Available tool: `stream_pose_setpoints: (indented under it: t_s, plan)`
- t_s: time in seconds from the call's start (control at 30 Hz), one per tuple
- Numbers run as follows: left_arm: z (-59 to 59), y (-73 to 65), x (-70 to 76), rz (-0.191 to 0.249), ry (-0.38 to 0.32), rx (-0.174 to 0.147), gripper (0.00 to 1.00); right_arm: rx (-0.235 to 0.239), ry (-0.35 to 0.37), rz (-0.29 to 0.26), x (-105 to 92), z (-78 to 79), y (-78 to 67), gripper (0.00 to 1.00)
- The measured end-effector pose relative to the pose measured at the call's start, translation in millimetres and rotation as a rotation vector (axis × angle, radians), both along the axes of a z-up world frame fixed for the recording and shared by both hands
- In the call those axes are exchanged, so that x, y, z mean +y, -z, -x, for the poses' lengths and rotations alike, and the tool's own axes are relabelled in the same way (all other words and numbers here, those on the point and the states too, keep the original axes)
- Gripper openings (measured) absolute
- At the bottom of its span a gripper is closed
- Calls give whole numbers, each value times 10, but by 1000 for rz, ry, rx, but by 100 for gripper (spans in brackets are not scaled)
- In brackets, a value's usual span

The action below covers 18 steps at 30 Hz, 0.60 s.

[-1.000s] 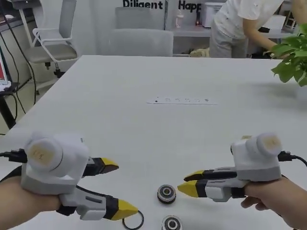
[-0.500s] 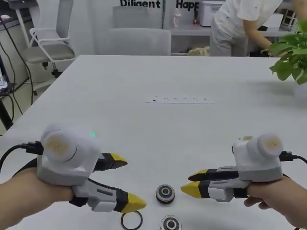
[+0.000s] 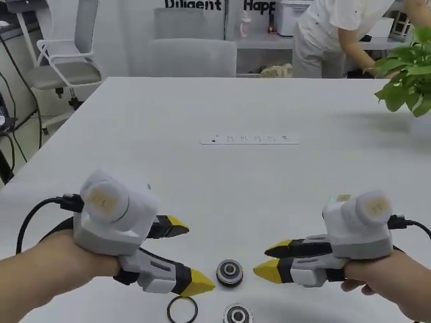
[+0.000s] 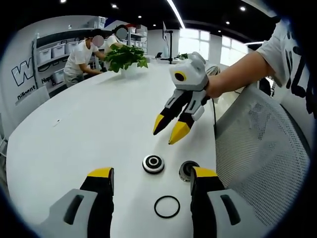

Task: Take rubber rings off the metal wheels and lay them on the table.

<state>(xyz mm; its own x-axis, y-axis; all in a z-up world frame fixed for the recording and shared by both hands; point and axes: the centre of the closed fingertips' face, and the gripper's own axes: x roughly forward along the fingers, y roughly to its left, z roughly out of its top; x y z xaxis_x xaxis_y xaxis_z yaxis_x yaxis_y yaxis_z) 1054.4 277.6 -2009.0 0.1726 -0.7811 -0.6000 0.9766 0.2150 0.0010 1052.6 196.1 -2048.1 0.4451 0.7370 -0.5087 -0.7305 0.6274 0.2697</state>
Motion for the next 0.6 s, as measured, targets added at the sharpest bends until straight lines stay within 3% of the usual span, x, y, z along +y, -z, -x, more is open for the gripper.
stream_pose_setpoints:
  t_s: [0.6]
  plan:
    - [66,205,-192,-29,47,29,59,-4,-10,22,-21,26,103,34]
